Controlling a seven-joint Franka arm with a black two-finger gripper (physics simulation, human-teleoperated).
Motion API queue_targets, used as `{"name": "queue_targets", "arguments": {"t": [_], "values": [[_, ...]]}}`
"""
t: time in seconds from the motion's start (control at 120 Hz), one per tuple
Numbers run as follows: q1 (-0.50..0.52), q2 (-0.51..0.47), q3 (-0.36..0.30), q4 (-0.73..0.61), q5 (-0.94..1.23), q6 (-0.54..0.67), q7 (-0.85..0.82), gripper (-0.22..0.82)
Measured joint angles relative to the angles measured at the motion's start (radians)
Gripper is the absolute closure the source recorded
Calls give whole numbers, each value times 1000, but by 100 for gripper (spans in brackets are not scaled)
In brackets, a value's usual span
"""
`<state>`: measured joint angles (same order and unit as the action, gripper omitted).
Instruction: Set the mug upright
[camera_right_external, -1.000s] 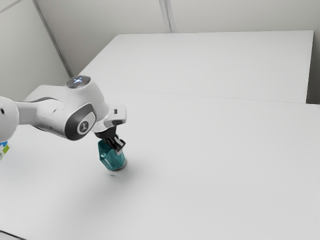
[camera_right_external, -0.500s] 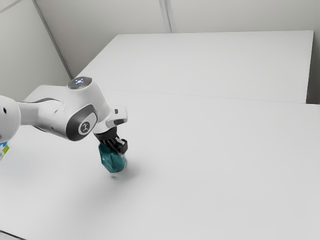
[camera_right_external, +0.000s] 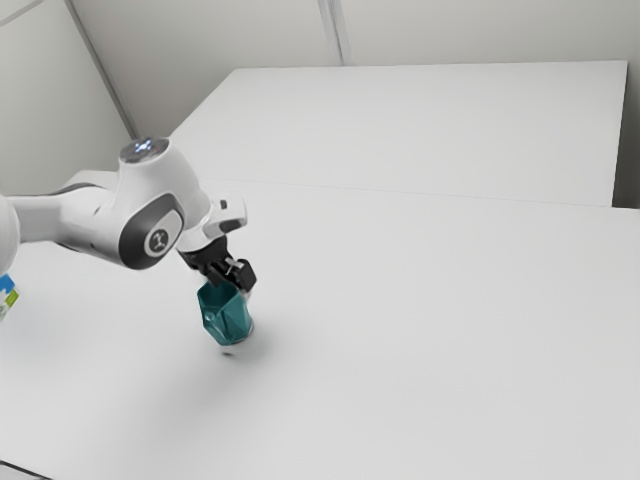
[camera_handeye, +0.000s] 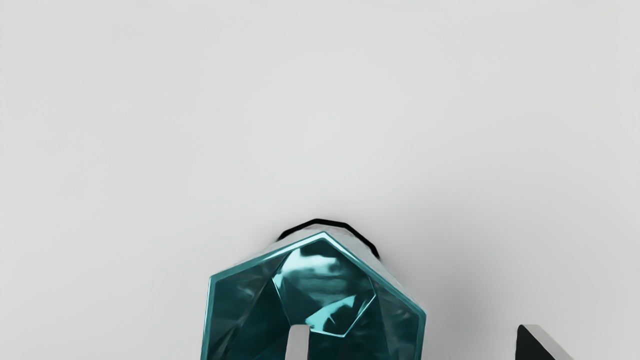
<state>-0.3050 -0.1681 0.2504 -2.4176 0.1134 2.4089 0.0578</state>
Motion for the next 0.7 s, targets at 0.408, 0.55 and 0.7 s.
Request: {"name": "queue_targets", "arguments": {"t": [0.408,0.55,0.7], "values": [[112,237,-82,686,-132,-411,59,5],[236,238,-104,796,-150,-530,109,3],[287,227,-111,812,-153,-611,151,3]]}}
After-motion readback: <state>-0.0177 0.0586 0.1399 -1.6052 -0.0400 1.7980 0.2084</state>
